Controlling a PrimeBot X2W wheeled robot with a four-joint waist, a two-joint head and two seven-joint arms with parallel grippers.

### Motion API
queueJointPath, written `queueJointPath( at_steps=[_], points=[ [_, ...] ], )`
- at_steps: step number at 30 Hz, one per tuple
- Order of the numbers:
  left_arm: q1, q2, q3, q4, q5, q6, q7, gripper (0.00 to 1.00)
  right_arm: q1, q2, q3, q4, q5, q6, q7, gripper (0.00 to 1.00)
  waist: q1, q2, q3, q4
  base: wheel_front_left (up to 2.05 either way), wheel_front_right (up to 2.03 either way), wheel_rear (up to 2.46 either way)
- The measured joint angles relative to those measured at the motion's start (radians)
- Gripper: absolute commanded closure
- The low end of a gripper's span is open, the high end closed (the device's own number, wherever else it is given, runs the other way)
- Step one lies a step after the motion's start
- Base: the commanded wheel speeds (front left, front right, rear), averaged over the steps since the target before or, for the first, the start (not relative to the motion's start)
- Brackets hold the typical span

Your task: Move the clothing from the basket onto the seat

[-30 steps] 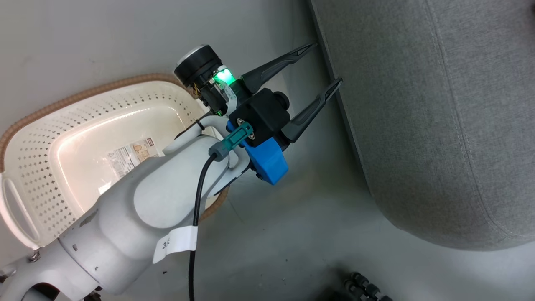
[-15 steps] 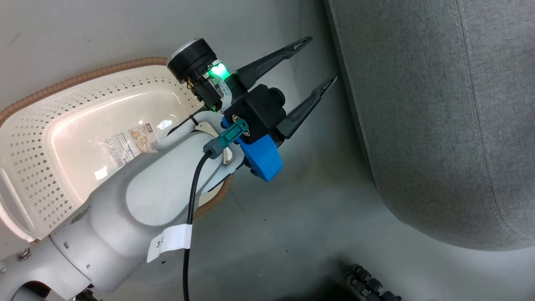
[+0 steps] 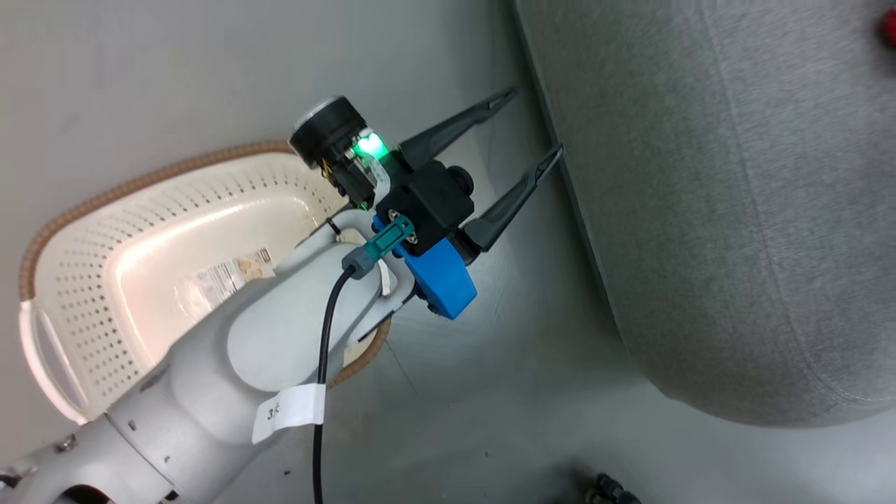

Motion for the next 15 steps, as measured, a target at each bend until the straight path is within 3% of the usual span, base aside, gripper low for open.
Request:
queueJointPath(
  at_steps=[5,15],
  points=[
    [0.070,-0.021,0.046,0.021,-0.025,0.014,-0.007,0.00,0.128,0.010,0.035,-0.044,0.001,0.000,0.000,0.00,0.0000,0.0000,-0.096,0.002,0.00,0.00,0.00],
    [0.311,-0.042,0.300,-0.067,0.008,0.072,-0.009,0.00,0.268,0.050,0.170,-0.225,-0.027,0.000,0.000,0.00,-0.0001,0.0000,-0.322,0.026,0.00,0.00,0.00]
  ],
)
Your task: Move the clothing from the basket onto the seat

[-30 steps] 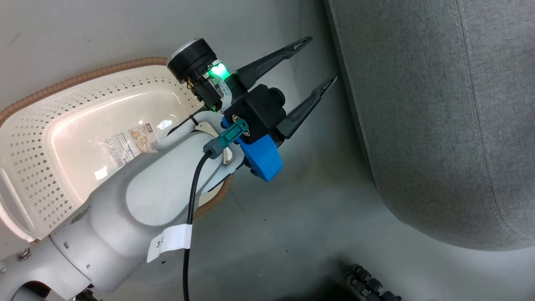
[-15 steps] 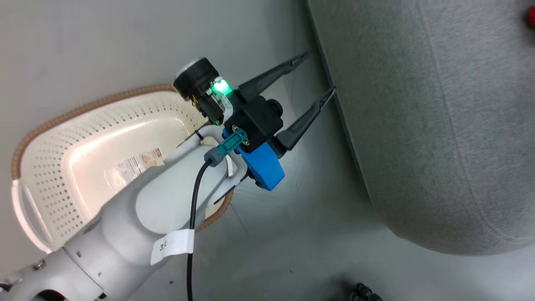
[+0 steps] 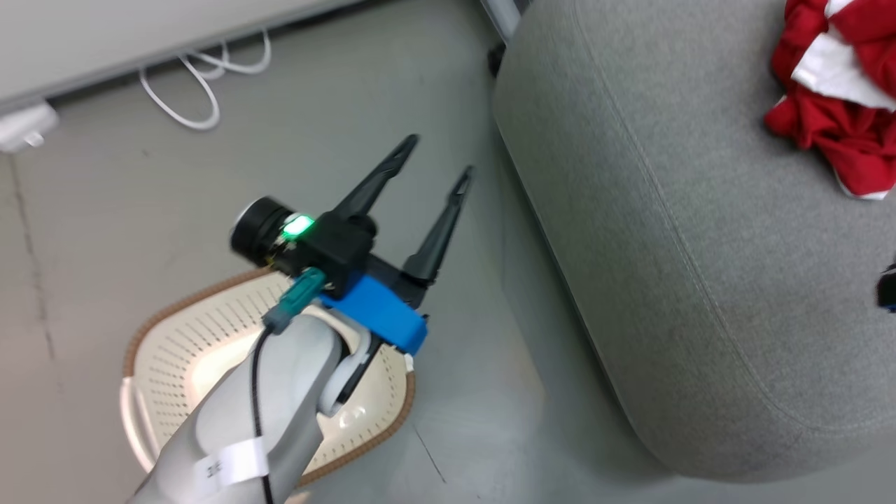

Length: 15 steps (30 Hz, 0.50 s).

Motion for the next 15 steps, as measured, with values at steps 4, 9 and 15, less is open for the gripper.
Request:
queueJointPath(
  at_steps=[4,9,15],
  points=[
    [0.089,-0.009,0.124,-0.029,0.034,0.015,0.000,0.00,0.030,0.026,0.081,-0.042,-0.003,0.000,0.000,0.00,0.0000,0.0000,-0.077,0.030,0.00,0.00,0.00],
    [0.211,-0.031,0.276,-0.068,0.081,0.018,0.000,0.00,0.054,0.063,0.176,-0.068,-0.001,0.000,0.000,0.00,0.0000,0.0000,-0.163,0.077,0.00,0.00,0.00],
    [0.332,-0.068,0.431,-0.082,0.134,-0.003,0.000,0.00,0.094,0.104,0.256,-0.076,0.010,0.000,0.000,0.00,-0.0001,0.0000,-0.250,0.141,0.00,0.00,0.00]
  ],
)
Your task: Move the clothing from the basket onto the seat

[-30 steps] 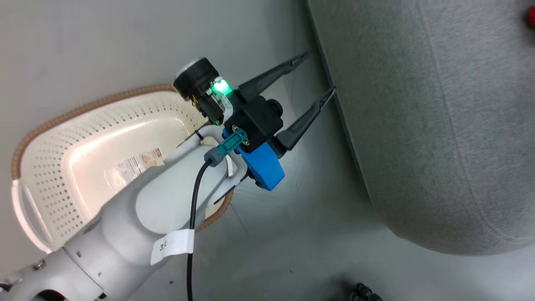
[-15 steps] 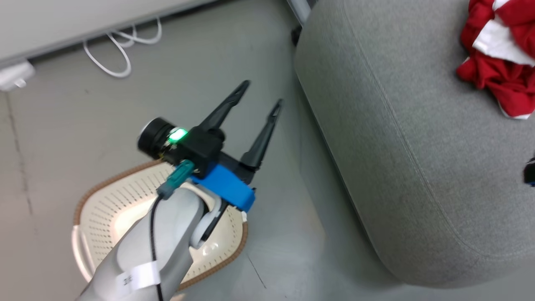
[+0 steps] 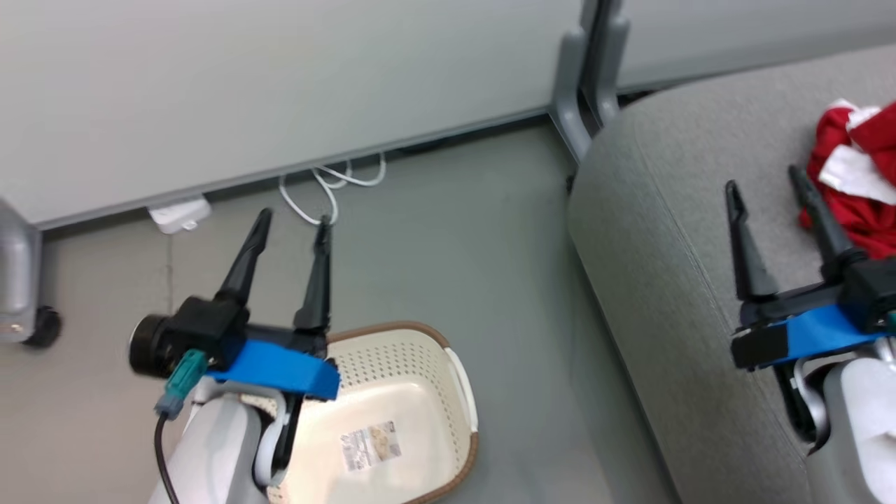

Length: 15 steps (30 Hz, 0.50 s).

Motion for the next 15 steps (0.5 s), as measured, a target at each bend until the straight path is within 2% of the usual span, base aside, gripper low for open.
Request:
queueJointPath(
  at_steps=[8,15],
  points=[
    [0.117,-0.054,0.146,0.002,0.044,-0.043,-0.001,0.00,0.078,0.040,0.046,0.002,0.025,0.000,0.000,0.00,0.0000,0.0000,-0.090,0.082,0.00,0.00,0.00],
    [0.186,-0.085,0.212,-0.001,0.077,-0.067,-0.001,0.00,0.154,0.074,0.040,0.003,0.033,0.000,0.000,0.00,0.0001,0.0000,-0.139,0.141,0.00,0.00,0.00]
  ],
)
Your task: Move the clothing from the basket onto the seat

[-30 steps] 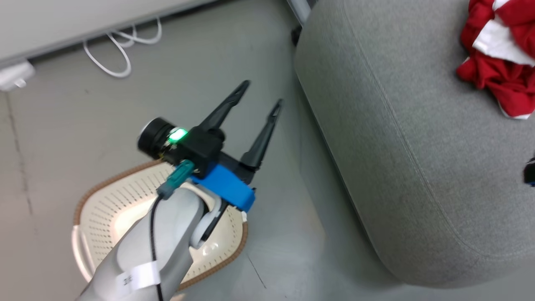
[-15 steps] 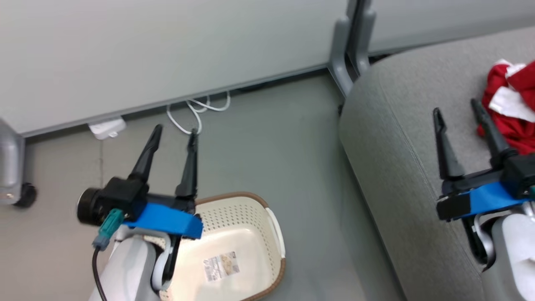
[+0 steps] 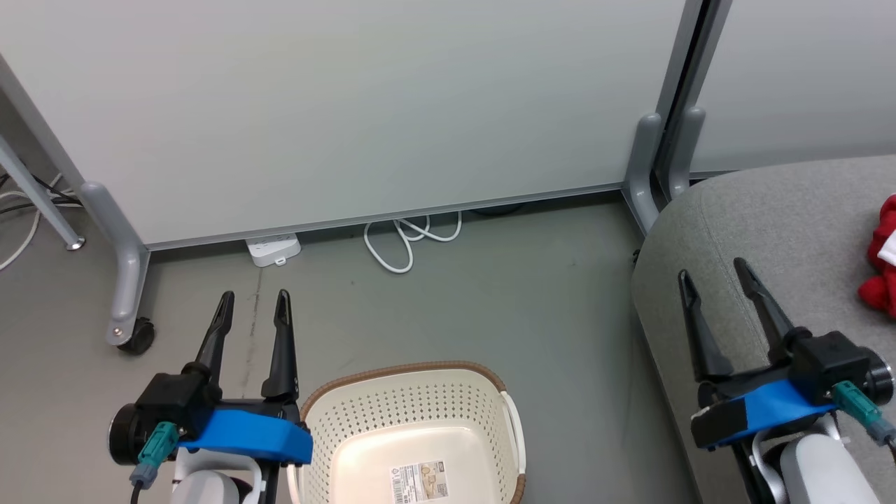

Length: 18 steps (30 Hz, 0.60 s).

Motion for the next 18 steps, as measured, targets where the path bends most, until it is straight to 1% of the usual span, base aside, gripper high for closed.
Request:
queueJointPath(
  at_steps=[3,9,18],
  points=[
    [0.023,-0.008,0.018,-0.002,0.009,-0.004,0.000,0.00,0.033,0.024,-0.001,-0.004,0.001,0.000,0.000,0.00,0.0000,0.0000,-0.013,0.018,0.00,0.00,0.00],
    [0.049,-0.012,0.040,0.003,0.017,-0.012,0.000,0.00,0.082,0.050,-0.013,-0.002,0.010,0.000,0.000,0.00,0.0000,0.0000,-0.032,0.041,0.00,0.00,0.00],
    [0.071,-0.013,0.045,0.021,0.007,-0.012,0.000,0.00,0.117,0.067,-0.027,0.012,0.012,0.000,0.000,0.00,0.0001,0.0000,-0.042,0.059,0.00,0.00,0.00]
  ],
)
